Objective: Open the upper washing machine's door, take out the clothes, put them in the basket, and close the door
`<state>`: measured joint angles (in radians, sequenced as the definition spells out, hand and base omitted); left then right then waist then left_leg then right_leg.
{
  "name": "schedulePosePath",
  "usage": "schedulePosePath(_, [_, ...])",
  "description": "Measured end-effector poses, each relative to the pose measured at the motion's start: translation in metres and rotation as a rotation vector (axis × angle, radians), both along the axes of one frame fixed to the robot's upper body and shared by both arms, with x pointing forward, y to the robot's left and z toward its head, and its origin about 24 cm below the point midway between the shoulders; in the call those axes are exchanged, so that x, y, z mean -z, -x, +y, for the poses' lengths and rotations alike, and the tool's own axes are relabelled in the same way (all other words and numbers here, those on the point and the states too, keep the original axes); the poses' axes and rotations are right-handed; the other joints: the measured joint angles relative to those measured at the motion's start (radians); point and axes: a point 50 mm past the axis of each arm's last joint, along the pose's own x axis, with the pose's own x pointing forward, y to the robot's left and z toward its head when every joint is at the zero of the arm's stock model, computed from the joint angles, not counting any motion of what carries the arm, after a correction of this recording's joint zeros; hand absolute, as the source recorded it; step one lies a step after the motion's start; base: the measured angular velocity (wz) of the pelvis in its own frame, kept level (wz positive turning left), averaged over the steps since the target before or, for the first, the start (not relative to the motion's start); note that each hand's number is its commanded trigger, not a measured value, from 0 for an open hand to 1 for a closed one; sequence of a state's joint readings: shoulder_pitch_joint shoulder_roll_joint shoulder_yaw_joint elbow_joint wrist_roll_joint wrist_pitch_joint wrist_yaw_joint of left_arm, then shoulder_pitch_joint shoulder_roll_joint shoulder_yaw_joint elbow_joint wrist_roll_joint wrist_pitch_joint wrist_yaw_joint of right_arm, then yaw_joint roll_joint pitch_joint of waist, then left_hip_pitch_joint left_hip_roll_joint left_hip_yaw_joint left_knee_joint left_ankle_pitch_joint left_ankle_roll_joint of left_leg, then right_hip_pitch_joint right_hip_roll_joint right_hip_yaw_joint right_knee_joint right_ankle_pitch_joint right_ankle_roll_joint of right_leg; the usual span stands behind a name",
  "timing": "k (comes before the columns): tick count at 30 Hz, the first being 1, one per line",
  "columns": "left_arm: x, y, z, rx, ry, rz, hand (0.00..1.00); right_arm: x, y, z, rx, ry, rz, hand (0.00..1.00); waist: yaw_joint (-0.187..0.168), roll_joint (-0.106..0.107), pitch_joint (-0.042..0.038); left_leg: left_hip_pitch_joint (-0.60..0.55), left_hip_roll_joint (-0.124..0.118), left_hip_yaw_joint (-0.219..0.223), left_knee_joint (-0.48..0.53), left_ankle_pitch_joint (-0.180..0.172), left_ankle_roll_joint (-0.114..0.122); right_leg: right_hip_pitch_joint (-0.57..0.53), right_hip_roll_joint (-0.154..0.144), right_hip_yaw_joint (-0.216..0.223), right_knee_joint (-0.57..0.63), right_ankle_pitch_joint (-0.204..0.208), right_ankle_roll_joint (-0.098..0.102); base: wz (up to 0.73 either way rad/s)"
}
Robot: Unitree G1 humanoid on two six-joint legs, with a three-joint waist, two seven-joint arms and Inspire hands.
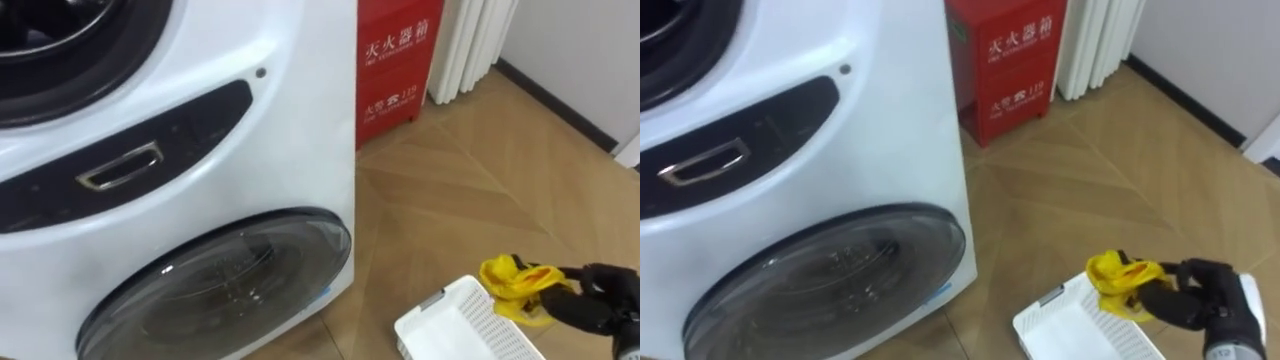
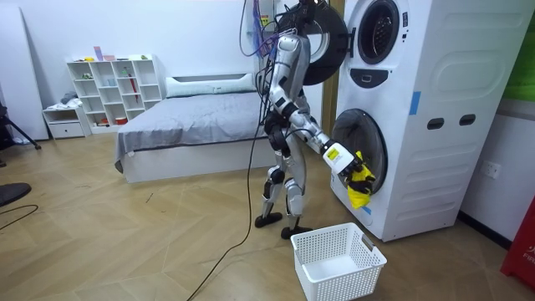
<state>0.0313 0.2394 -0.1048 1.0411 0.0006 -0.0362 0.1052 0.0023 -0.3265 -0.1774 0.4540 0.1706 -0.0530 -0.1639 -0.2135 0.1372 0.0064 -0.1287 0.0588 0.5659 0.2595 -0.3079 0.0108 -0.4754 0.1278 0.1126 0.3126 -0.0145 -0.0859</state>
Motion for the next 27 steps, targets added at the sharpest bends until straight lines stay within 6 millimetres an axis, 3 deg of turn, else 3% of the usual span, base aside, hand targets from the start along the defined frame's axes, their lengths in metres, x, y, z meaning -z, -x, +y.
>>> schedulePosePath(16, [0.000, -0.005, -0.004, -0.045, 0.041, -0.022, 0.00, -0.002, 0.000, 0.001, 0.047, -0.005, -0.053, 0.00, -0.002, 0.001, 0.0004, 0.002, -0.001, 0.003, 0.000, 0.001, -0.001, -0.001, 0.001, 0.001, 0.001, 0.000, 0.000, 0.00])
schedulePosePath(27, [0.004, 0.008, -0.001, -0.068, 0.038, 0.023, 0.00, -0.001, 0.000, 0.002, 0.051, -0.019, -0.055, 0.00, -0.005, -0.007, -0.0002, 0.012, 0.002, 0.004, -0.002, 0.001, -0.002, 0.006, 0.009, 0.015, 0.001, 0.000, -0.001, -0.02])
